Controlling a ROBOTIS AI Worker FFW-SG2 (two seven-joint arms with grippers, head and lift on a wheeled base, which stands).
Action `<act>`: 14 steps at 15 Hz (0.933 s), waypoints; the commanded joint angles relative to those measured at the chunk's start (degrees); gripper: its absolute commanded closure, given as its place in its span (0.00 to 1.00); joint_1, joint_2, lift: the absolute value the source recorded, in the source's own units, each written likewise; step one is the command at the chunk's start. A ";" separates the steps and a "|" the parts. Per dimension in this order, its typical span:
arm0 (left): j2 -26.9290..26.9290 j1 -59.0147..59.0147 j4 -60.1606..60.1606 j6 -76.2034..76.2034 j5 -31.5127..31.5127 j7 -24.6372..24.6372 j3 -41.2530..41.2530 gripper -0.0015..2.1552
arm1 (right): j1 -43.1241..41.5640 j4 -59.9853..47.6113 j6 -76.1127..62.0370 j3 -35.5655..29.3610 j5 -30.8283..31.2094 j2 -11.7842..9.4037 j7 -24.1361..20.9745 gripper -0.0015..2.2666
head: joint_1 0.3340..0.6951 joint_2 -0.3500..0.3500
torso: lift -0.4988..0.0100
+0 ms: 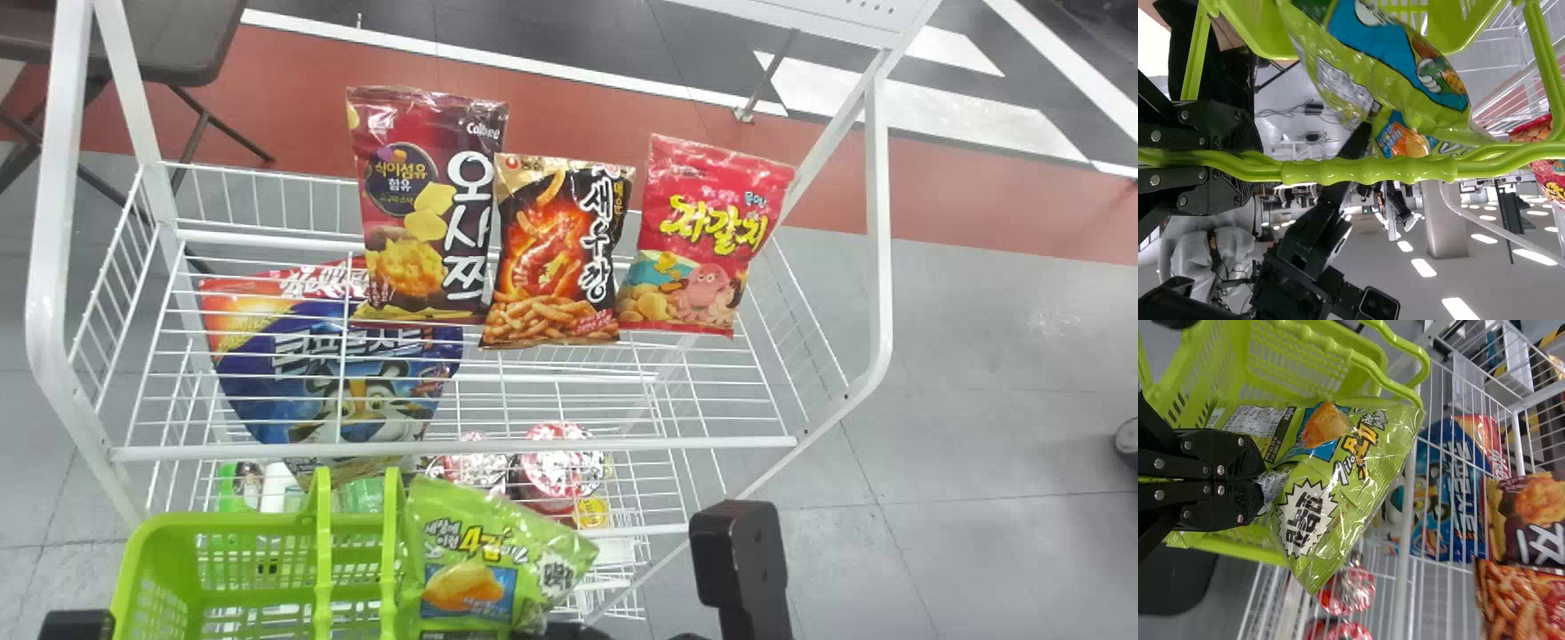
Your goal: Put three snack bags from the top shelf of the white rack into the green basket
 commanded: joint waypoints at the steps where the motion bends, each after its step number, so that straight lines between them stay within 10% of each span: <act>1: 0.00 0.27 -0.18 -0.11 -0.02 -0.06 -0.06 1.00 | -0.10 3.28 0.04 -0.15 -2.39 0.45 -0.08 0.96 | 1.00 0.00 | 0.98; 4: 0.09 0.27 -0.45 -0.11 -0.02 0.03 -0.15 1.00 | -2.30 9.44 0.56 0.82 -1.34 0.45 -2.10 0.93 | 1.00 0.00 | 0.98; 5: 0.09 0.09 -0.45 -0.11 -0.11 0.12 -0.23 1.00 | -2.39 9.70 0.92 0.56 -0.81 0.45 -2.98 0.76 | 1.00 0.00 | 0.98; 7: 0.09 -0.09 -0.62 -0.11 -0.55 0.82 -0.94 1.00 | -2.12 8.82 0.92 -0.59 -0.63 0.45 -2.98 0.03 | 1.00 0.00 | 0.98; 14: 0.09 0.00 -1.06 0.07 -1.34 1.17 -1.90 1.00 | -2.39 6.45 0.04 -0.85 -0.63 0.45 -1.75 0.03 | 1.00 0.00 | 0.98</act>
